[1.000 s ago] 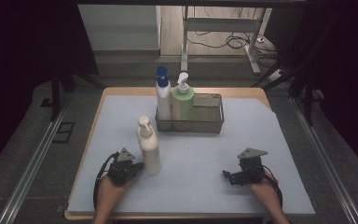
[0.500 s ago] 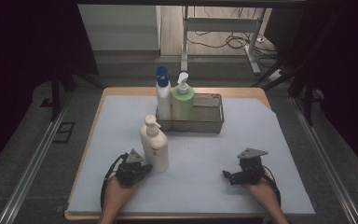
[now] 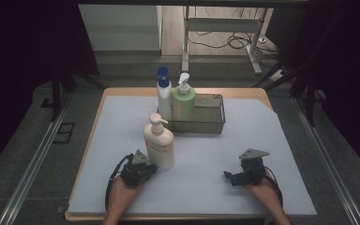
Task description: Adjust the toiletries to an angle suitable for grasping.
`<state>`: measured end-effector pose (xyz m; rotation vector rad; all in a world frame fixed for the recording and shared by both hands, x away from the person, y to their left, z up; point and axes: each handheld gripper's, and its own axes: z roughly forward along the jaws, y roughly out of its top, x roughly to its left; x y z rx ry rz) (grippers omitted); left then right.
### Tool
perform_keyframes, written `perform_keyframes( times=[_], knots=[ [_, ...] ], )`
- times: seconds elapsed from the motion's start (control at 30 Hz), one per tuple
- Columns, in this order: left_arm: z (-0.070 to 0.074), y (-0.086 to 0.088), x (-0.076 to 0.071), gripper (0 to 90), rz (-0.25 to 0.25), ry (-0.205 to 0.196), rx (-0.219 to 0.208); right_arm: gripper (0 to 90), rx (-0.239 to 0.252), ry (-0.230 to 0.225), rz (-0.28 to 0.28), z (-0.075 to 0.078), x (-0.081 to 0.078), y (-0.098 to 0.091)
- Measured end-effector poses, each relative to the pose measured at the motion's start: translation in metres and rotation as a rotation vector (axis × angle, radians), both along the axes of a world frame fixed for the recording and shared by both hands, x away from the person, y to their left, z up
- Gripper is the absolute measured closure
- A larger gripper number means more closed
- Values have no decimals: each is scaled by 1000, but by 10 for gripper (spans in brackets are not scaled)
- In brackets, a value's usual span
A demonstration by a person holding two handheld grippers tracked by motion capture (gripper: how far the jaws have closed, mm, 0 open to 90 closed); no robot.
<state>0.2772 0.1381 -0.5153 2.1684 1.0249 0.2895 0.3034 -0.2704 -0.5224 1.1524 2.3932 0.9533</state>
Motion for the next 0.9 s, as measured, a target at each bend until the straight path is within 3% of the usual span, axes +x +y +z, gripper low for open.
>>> perform_keyframes(
  times=[0.3, 0.6, 0.67, 0.77, 0.9],
  knots=[
    [0, 18, -7, 551, 49, -4, -1, 0, -1, 6, 3, 1, 0, 0],
    [-3, 33, -18, 247, 118, -16, 28, 0, 16, -16, 48, 12, -6, 6],
    [-4, 37, -19, 202, 135, -19, 25, 0, 25, -22, 61, 15, -6, 8],
    [-6, 40, -20, 136, 155, -31, 55, 0, 51, -33, 87, 21, -7, 12],
    [-7, 40, -19, 125, 155, -31, 56, 0, 64, -45, 113, 28, -7, 21]
  ],
)
